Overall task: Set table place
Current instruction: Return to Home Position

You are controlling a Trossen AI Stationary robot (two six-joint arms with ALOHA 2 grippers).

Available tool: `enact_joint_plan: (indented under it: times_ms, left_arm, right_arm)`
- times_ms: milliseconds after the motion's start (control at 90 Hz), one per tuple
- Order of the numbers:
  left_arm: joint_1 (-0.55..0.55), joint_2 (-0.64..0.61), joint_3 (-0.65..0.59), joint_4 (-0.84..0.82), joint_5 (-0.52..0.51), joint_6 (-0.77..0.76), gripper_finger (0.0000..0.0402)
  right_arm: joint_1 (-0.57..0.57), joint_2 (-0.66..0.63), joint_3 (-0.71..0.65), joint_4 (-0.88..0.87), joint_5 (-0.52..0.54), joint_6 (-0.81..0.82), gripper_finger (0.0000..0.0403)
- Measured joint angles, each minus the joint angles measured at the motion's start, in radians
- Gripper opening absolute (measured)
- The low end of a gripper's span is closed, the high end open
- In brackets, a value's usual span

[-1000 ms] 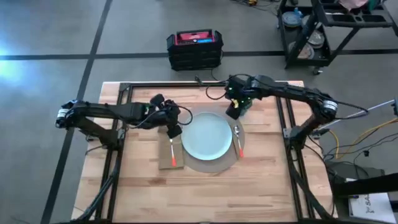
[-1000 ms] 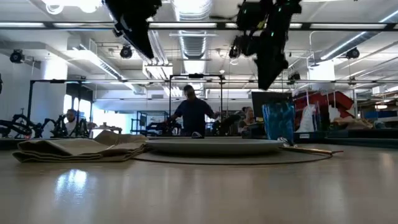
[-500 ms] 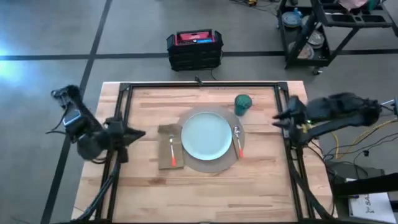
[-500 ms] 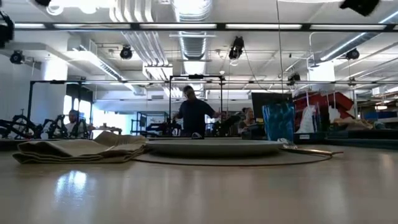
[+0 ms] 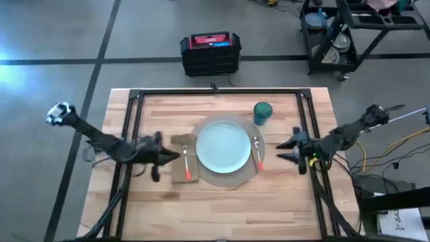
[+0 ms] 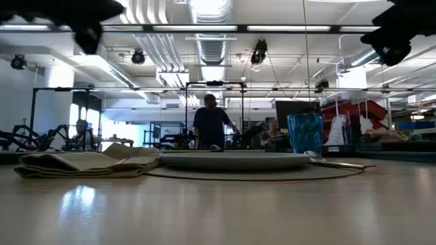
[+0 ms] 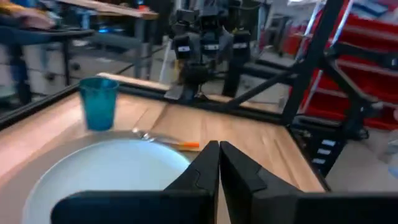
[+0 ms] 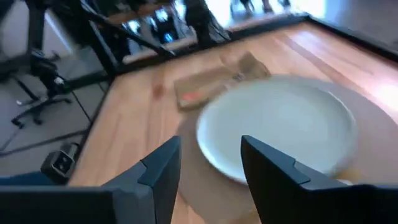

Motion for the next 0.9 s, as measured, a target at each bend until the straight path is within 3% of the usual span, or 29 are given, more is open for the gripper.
enact_joint_plan:
  times_ms: [89,178,244,322,467,678,900]
  left_arm:
    - [0.127,0.143,-0.02,0.232,0.177,0.043,0.0]
    - [0.153,0.243,-0.015,0.422,0.254,0.1,0.0]
    - [0.151,0.256,-0.009,0.417,0.265,0.119,0.0]
    - [0.142,0.21,-0.017,0.284,0.257,0.117,0.0]
    - [0.116,0.018,-0.022,0.105,0.18,0.136,0.0]
    - [0.05,-0.417,-0.112,-0.207,0.077,0.155,0.0]
    - [-0.044,-0.72,-0.255,-0.262,-0.025,0.143,0.0]
  right_arm:
    - [-0.014,0.097,-0.041,0.214,-0.003,-0.073,0.0152]
    - [-0.042,0.184,-0.062,0.327,-0.005,-0.112,0.0151]
    - [-0.076,0.233,-0.064,0.355,-0.009,-0.113,0.0154]
    - [-0.119,0.262,-0.077,0.363,-0.047,-0.104,0.0157]
    - [-0.193,0.265,-0.103,0.416,-0.123,-0.1,0.016]
    - [-0.207,0.177,-0.148,0.359,-0.136,-0.068,0.0158]
    - [-0.204,0.101,-0.242,0.369,-0.134,-0.004,0.0155]
